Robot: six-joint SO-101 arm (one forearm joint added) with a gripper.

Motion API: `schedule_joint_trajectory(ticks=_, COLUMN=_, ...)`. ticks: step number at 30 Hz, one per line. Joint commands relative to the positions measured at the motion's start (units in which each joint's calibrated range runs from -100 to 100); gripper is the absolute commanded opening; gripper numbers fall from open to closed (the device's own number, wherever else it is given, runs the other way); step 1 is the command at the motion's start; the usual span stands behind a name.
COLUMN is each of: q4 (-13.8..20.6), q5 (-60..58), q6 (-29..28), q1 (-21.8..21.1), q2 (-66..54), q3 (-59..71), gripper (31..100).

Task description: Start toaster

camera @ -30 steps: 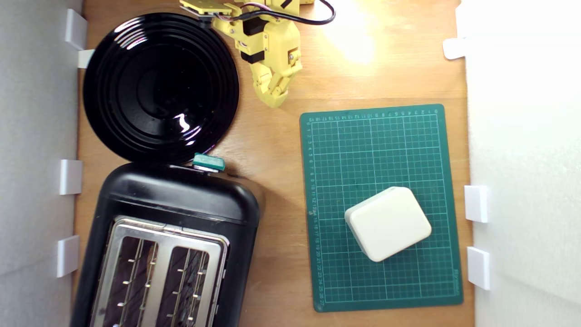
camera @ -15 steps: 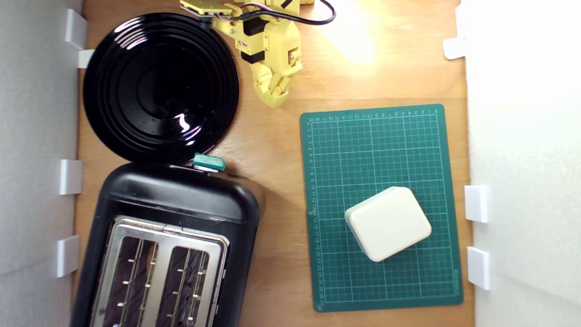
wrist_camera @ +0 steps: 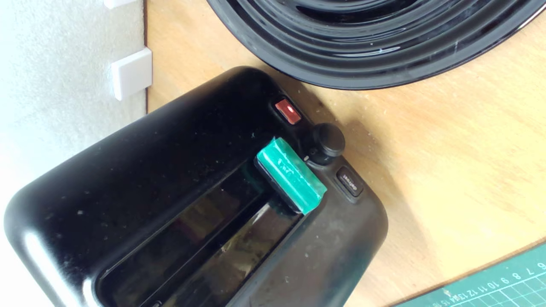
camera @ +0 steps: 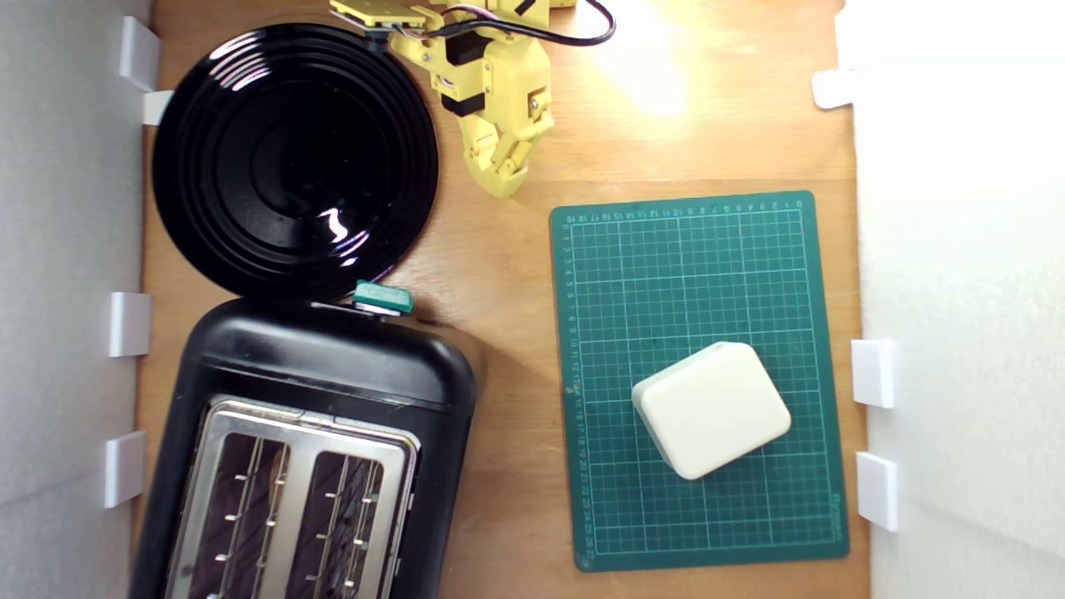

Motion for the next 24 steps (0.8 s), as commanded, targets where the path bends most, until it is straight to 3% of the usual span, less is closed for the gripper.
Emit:
schedule_joint_trajectory(ticks=1, q4=0.5, q5=1.2, q6=-0.1, q1=0.7, q2=-0.8, q3=0.3, gripper=31.5)
schedule_joint_trajectory(ticks=24, q4=0.5, q5=1.2, q6=-0.1, q1=0.6, q2=-0.8, q3=0.3, gripper=31.5)
